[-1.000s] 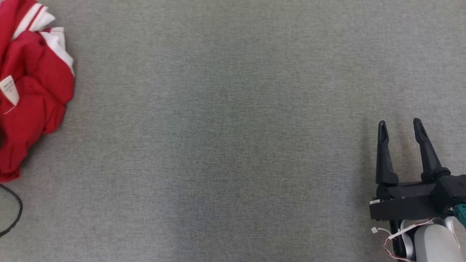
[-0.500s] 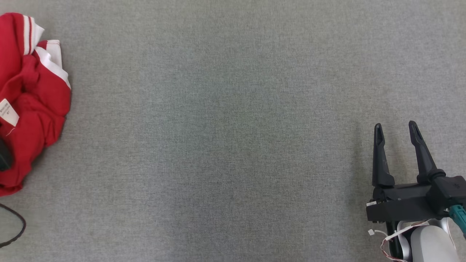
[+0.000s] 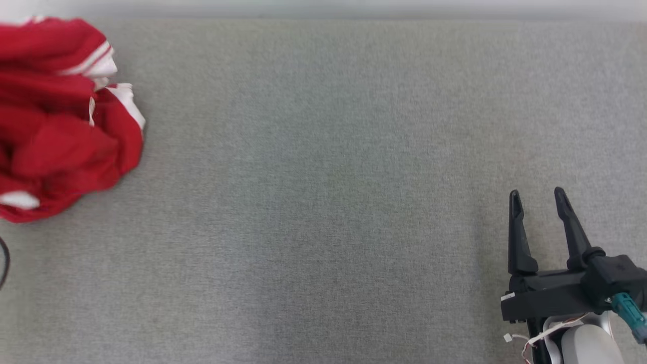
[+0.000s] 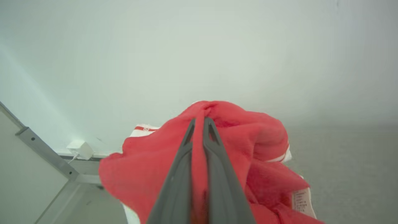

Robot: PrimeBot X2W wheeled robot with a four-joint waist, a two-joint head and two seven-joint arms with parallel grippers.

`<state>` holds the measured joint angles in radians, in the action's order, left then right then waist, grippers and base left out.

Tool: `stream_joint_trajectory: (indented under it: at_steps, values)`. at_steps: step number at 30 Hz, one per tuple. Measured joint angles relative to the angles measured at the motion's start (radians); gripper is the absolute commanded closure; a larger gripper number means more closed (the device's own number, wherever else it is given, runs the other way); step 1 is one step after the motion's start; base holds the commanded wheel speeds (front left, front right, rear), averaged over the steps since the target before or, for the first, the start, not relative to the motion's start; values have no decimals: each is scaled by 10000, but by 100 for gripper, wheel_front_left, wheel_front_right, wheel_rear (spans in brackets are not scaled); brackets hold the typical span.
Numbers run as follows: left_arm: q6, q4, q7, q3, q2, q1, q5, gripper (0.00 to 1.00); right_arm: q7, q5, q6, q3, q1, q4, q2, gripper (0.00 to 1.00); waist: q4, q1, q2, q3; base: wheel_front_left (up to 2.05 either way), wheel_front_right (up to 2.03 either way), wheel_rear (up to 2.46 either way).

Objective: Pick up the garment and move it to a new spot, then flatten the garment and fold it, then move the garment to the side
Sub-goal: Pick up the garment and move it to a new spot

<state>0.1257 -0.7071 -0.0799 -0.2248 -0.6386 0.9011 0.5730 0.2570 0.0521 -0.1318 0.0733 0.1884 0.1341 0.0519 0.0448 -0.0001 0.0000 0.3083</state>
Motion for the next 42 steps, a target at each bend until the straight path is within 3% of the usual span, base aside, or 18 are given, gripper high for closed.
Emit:
stream_joint_trajectory:
  at_steps: [6,12,22,31,42]
  values:
    - [-558,1250,-851,-247,69,801,-746,100,44,307,0,-71,-121,318,-6,0,102,-1,0,-618,0,0,0]
    - [-642,2792,-477,-738,414,1639,-1035,100,63,713,0,-132,-267,410,-10,0,-137,-1,-1,-1083,0,0,0]
    - [-629,4412,454,-2161,2094,2600,-1342,100,67,1193,0,-180,-484,479,-10,0,-1290,0,0,-1395,0,0,0]
    - [-520,4362,447,-3206,3532,2355,-1156,100,69,1313,0,-102,-570,441,-8,0,-2413,0,0,-1514,0,0,0]
    - [-828,2658,-535,-3731,3994,-228,-798,100,69,1275,0,-44,-634,332,-10,0,-2940,1,0,-1325,0,0,0]
